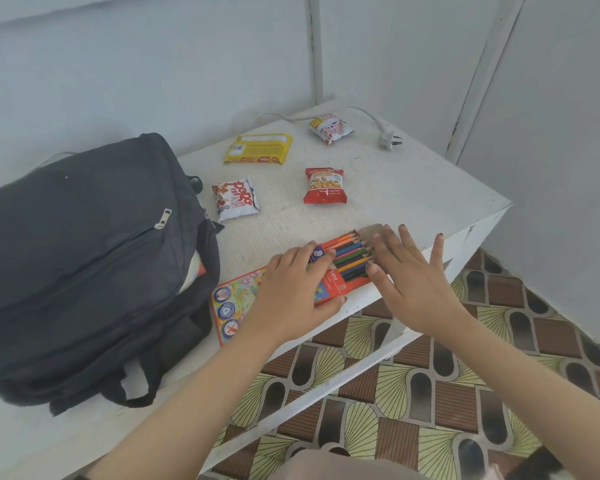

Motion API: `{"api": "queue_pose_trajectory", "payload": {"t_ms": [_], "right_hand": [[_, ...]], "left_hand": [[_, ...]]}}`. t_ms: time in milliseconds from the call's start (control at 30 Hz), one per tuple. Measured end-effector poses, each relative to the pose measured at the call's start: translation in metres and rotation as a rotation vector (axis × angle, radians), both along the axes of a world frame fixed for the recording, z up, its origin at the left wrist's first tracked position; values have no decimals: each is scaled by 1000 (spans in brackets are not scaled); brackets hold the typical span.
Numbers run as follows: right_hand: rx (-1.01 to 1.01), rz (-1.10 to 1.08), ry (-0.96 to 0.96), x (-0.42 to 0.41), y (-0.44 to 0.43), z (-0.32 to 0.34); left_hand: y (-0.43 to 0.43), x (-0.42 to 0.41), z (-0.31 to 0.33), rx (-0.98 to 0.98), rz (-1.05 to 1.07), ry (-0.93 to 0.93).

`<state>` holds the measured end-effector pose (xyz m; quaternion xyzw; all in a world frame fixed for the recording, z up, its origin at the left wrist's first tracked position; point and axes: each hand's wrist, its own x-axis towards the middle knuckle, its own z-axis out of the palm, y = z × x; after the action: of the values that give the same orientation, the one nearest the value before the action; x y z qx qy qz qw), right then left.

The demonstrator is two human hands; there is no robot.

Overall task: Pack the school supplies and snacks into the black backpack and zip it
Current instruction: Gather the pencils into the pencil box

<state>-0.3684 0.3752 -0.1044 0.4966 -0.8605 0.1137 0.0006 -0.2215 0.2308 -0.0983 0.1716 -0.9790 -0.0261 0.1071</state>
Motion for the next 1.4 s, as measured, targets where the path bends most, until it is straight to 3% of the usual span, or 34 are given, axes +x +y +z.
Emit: {"api": "queue_pose_trajectory", "payload": {"t_ms": [300,567,667,767,833,1000,1200,1400], "right_hand": [[-186,-22,-91,7,0,0],[38,28,25,-7,10,5],[21,68,-158,-13,8,5],[-166,84,-471,-12,11,5],[-283,110,-569,-7,14,6],[-334,222,-484,-4,16,8],[-154,373,-330,-20,16,9],[16,462,-334,-39,9,22]], "left_hand": [[-6,9,2,78,-61,-21],[-10,16,0,58,-113,-32],[-10,16,-1,58,-110,-40],[-11,17,0,92,-112,-37],[-12,18,1,116,-131,-26],[-17,25,7,238,-180,-29],[-20,35,4,267,-150,-98],[-23,48,4,283,-99,-36]]}}
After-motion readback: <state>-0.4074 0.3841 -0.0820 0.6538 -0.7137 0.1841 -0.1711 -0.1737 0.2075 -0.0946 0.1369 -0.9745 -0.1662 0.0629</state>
